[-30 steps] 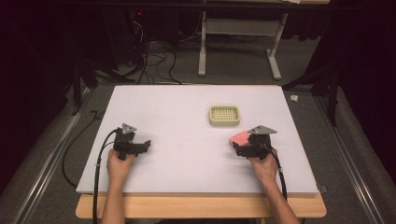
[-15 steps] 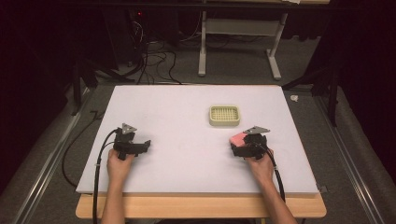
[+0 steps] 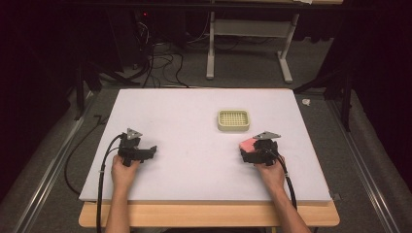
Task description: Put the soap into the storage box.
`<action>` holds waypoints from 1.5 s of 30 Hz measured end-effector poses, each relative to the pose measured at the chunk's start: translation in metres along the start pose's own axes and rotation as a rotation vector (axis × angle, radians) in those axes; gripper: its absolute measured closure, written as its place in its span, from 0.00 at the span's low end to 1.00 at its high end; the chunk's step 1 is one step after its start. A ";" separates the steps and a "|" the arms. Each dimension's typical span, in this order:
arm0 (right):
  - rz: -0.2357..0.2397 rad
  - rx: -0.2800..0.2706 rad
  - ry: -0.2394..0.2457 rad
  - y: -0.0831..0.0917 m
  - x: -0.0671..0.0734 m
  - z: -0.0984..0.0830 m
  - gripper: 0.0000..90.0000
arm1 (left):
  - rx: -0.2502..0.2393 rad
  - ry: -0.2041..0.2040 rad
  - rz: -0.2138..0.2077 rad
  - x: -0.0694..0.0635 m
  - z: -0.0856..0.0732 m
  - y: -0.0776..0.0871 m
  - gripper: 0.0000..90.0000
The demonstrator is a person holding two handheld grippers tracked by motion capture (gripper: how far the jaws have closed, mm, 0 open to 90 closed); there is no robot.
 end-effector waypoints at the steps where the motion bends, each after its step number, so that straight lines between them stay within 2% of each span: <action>1: 0.002 0.001 -0.007 0.001 -0.001 0.000 0.15 | 0.000 0.000 0.000 0.000 0.000 0.000 0.17; 5: 0.023 -0.026 -0.047 0.006 -0.005 0.003 0.15 | 0.000 0.000 0.000 0.000 0.000 0.000 0.17; 10: 0.044 -0.041 -0.070 0.010 -0.007 0.005 0.15 | 0.000 0.001 0.000 0.000 0.000 0.000 0.17; 24: 0.092 -0.070 -0.070 0.025 -0.006 0.015 0.15 | 0.000 0.001 0.000 0.000 0.000 0.000 0.17; 28: 0.145 -0.089 -0.097 0.031 -0.006 0.022 0.15 | 0.000 0.001 -0.001 0.000 0.000 0.000 0.17; 29: 0.145 -0.089 -0.097 0.031 -0.006 0.022 0.15 | 0.000 0.001 -0.001 0.000 0.000 0.000 0.17; 30: 0.171 -0.088 -0.115 0.032 -0.007 0.024 0.15 | 0.000 0.001 0.000 0.000 0.000 0.000 0.17; 42: 0.191 -0.109 -0.106 0.037 -0.006 0.042 0.15 | 0.000 0.001 -0.001 0.000 0.000 0.000 0.17; 45: 0.210 -0.113 -0.110 0.035 -0.005 0.047 0.15 | 0.000 0.001 -0.001 0.000 0.000 0.000 0.17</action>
Point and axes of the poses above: each handheld gripper's, and its own axes: y roughly backward along the jaws, z roughly out of its top, x roughly to its left, the point moved 5 cm from there along -y, roughly forward along the jaws, and after that the axes turned 10 degrees about -z, right-handed, at the moved point
